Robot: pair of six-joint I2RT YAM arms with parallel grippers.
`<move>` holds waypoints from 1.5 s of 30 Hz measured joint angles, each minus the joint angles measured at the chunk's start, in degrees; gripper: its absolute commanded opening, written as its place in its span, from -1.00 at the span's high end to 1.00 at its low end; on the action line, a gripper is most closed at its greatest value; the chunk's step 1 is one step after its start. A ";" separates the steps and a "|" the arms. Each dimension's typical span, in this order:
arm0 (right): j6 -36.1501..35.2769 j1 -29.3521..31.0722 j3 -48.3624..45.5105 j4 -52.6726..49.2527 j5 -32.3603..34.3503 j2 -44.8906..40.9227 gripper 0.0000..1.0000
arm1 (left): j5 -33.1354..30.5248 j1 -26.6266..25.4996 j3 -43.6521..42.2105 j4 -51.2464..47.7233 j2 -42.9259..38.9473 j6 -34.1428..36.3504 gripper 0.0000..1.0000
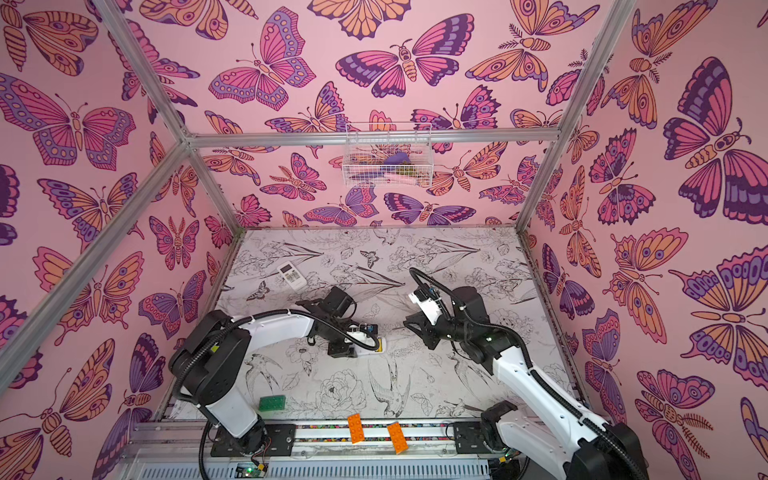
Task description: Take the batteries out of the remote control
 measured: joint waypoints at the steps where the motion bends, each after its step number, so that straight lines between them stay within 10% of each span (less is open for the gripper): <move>1: -0.09 0.28 0.00 0.09 -0.20 0.55 1.00 | 0.02 0.00 -0.52 0.04 -0.42 0.50 0.02; 45: -2.93 8.50 4.55 4.46 -7.39 23.74 1.00 | -0.79 -0.35 -4.48 -0.55 -4.35 3.34 0.11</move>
